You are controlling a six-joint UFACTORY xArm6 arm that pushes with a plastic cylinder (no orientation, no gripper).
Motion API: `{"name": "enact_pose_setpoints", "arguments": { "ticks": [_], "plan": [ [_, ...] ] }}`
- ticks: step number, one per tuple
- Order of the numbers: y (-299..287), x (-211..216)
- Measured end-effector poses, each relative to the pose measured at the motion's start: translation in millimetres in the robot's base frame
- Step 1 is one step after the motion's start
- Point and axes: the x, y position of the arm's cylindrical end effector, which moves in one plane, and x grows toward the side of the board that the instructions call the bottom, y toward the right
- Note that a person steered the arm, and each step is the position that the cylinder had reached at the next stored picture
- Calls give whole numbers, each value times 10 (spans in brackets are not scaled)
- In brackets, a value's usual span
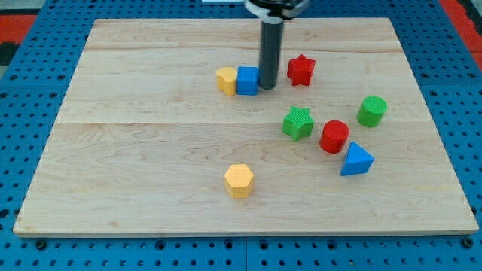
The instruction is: Move yellow heart to the bottom left of blue cube
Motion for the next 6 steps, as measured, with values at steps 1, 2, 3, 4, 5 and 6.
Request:
{"name": "enact_pose_setpoints", "arguments": {
  "ticks": [1, 2, 3, 4, 5, 6],
  "plan": [
    [-94, -481],
    [-829, -481],
    [-903, -140],
    [-870, 150],
    [-832, 107],
    [-817, 6]
  ]
}}
